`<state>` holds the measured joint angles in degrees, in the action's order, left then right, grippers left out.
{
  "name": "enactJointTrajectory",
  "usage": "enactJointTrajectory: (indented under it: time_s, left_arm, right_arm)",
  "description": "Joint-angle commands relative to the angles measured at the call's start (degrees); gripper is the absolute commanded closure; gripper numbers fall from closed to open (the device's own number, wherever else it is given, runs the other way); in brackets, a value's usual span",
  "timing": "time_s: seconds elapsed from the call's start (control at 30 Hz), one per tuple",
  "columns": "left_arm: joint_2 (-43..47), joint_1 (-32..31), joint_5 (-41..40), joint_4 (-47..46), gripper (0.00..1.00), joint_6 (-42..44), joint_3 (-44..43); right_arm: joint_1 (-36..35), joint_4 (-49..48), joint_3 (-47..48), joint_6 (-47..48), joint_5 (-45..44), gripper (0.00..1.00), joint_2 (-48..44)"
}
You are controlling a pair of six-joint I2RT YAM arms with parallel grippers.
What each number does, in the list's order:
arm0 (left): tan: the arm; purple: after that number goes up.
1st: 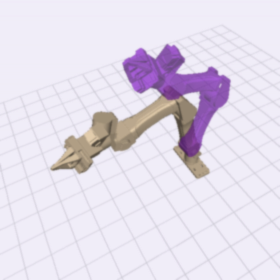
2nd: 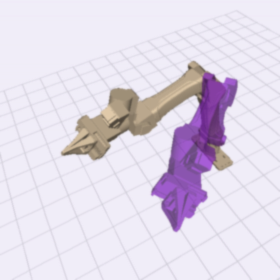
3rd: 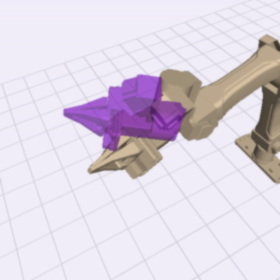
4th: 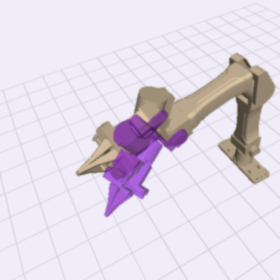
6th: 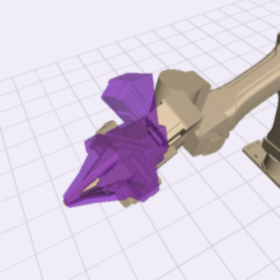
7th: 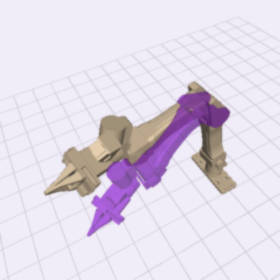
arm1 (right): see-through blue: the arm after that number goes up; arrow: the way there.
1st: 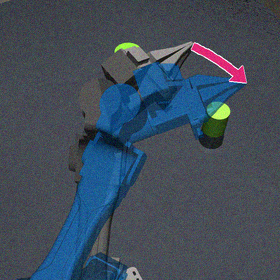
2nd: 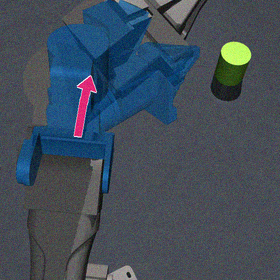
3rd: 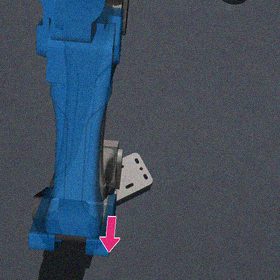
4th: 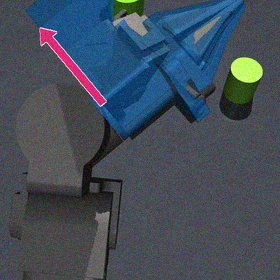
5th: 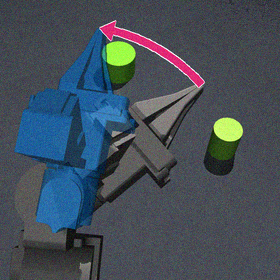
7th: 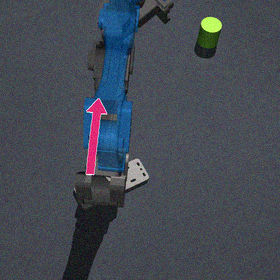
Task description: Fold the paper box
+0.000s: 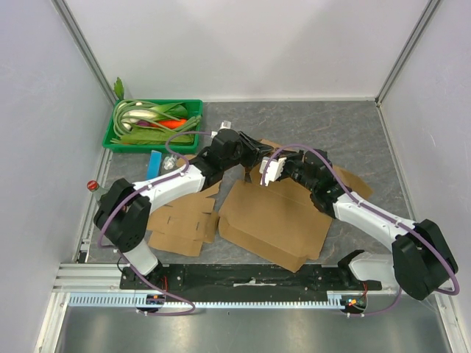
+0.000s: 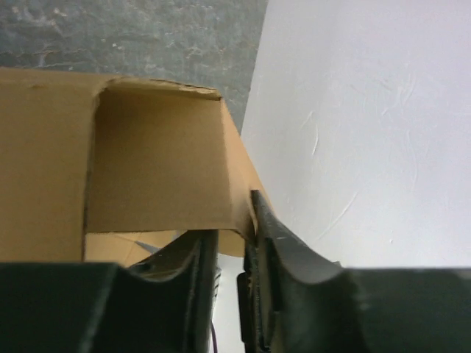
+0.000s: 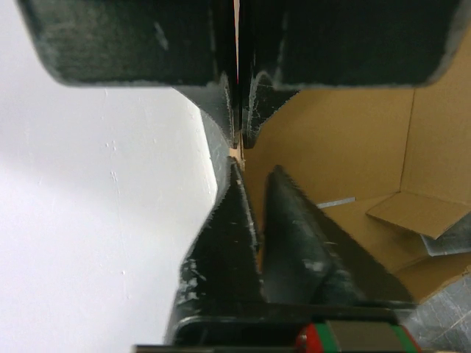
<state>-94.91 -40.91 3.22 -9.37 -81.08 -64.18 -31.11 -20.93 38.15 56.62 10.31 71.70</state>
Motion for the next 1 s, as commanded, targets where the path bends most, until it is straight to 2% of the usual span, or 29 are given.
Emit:
enactJointTrajectory:
  time_s: [0.0, 0.07, 0.17, 0.2, 0.27, 0.3, 0.33, 0.4, 0.43, 0.47, 0.53, 0.57, 0.6, 0.63, 0.67, 0.7, 0.77, 0.87, 0.93, 0.97]
  left_arm:
    - [-1.6, -0.1, -5.9, -3.3, 0.73, -1.4, -1.5]
    - [-1.7, -0.1, -7.4, -5.4, 0.82, -0.8, -0.2]
    - [-1.2, -0.1, -9.5, -10.1, 0.89, 0.0, 2.6]
    - [-1.2, -0.2, -9.9, -10.6, 0.9, 0.3, 3.0]
    - [-1.2, -0.3, -10.9, -12.9, 0.91, 0.5, 4.2]
    - [-1.3, -0.7, -11.3, -14.3, 0.91, 0.8, 4.8]
    - [-1.6, -0.9, -12.1, -15.1, 0.91, 1.1, 5.4]
    - [-1.6, -1.5, -12.8, -17.2, 0.93, 1.8, 6.1]
    - [-1.5, -1.6, -13.8, -17.8, 0.93, 1.6, 7.0]
    - [-1.5, -1.7, -14.2, -18.7, 0.94, 1.6, 7.5]
    - [-1.6, -2.2, -15.3, -20.5, 0.95, 2.0, 8.1]
    - [-1.5, -2.3, -15.7, -20.6, 0.96, 2.2, 8.1]
    - [-1.6, -2.8, -16.1, -21.6, 0.96, 2.2, 8.2]
    - [-1.7, -2.9, -16.4, -21.7, 0.96, 2.0, 8.5]
    - [-1.6, -2.9, -16.5, -22.0, 0.98, 1.5, 8.8]
    - [-1.5, -3.0, -16.7, -23.0, 0.98, 1.2, 9.2]
    - [-1.1, -3.0, -16.8, -23.7, 0.98, 0.4, 10.2]
    - [-0.7, -3.1, -16.3, -25.3, 0.98, -1.6, 11.6]
    - [-0.8, -3.1, -15.7, -25.6, 0.98, -1.8, 12.2]
    - [-0.9, -3.0, -15.5, -25.9, 0.98, -2.4, 12.5]
  right_arm:
    - [-0.2, 4.3, 1.7, -1.2, 2.4, 1.0, -0.2]
    - [-0.2, 4.8, 1.7, -2.1, 2.2, 1.0, -0.6]
    - [-0.2, 8.9, 4.0, -7.6, -1.5, 0.78, -1.6]
    - [-0.3, 10.0, 6.1, -15.2, -3.3, 0.55, -1.8]
    - [-0.2, 16.0, 8.4, -20.6, -5.7, 0.43, -3.2]
    - [-0.3, 18.5, 10.9, -23.3, -7.6, 0.21, -3.8]
    - [-0.4, 20.6, 12.0, -30.7, -9.6, 0.02, -5.5]
    - [-0.3, 28.5, 16.7, -38.5, -17.5, 0.02, -7.5]
    - [-0.4, 31.7, 18.4, -46.5, -18.6, 0.02, -9.9]
    - [-0.3, 39.0, 20.4, -50.2, -18.7, 0.02, -10.8]
    - [-0.3, 46.0, 26.3, -59.7, -17.2, 0.02, -12.6]
    - [-0.4, 50.4, 27.6, -73.5, -17.2, 0.02, -12.9]
    - [-0.3, 51.4, 27.2, -82.5, -17.6, 0.02, -13.4]
    - [-0.3, 51.3, 26.0, -89.1, -12.6, 0.02, -14.6]
    - [-0.4, 50.2, 25.2, -101.1, -11.5, 0.02, -14.9]
    - [-0.3, 49.8, 23.5, -106.7, -12.0, 0.02, -15.2]
    - [-0.3, 43.0, 19.2, -119.4, -10.4, 0.02, -17.4]
    - [-0.3, 30.0, 3.5, -132.1, -13.5, 0.02, -24.0]
    - [-0.3, 21.4, -3.1, -138.1, -17.1, 0.03, -29.7]
    - [-0.3, 17.4, -8.9, -140.9, -20.2, 0.07, -31.3]
